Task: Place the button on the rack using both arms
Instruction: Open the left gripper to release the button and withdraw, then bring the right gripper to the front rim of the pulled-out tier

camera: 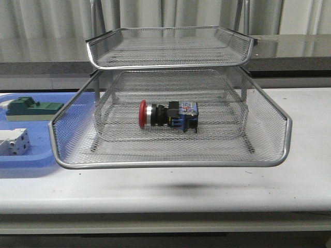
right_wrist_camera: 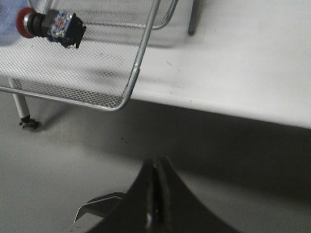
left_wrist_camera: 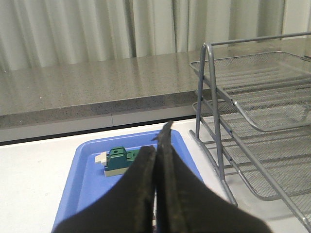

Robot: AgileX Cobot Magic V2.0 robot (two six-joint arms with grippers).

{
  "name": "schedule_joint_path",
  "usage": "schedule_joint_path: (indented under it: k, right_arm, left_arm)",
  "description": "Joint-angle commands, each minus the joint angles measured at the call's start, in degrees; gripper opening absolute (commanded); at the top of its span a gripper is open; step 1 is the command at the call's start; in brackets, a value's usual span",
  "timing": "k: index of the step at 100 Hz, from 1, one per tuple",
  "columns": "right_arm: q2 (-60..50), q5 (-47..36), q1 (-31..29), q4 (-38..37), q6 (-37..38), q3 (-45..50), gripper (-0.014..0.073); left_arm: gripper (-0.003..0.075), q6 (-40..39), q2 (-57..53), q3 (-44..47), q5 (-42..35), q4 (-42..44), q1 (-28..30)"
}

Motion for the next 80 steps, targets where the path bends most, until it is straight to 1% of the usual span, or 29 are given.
schedule_joint_path:
  k: [1,16,56,80]
  right_arm:
    - [5.0,-3.7,0.4,4.5,-3.0,-2.0,-0.0067]
    - [11.1,-5.6,2.7,6.7,-4.0,-2.0,-0.0060]
    - [23.2,-14.6,16.7,9.1,-3.8,-2.0,-0.0060]
    - [29.6,-18.9,23.6,9.2,-1.6,-2.0,-0.0060]
  left_arm:
    - [-0.0020,-0.5,0.5,-1.5,-4.3,-0.9,-0.4]
    - [-0.0020,-0.5,0.5,-1.5,-4.3,-0.9,-0.4]
    - [-0.0020,-0.5,0.5,-1.5,-4.3,-0.9,-0.4]
    - [-0.0020,-0.5,0.5,-1.5,-4.3,-0.9,-0.4]
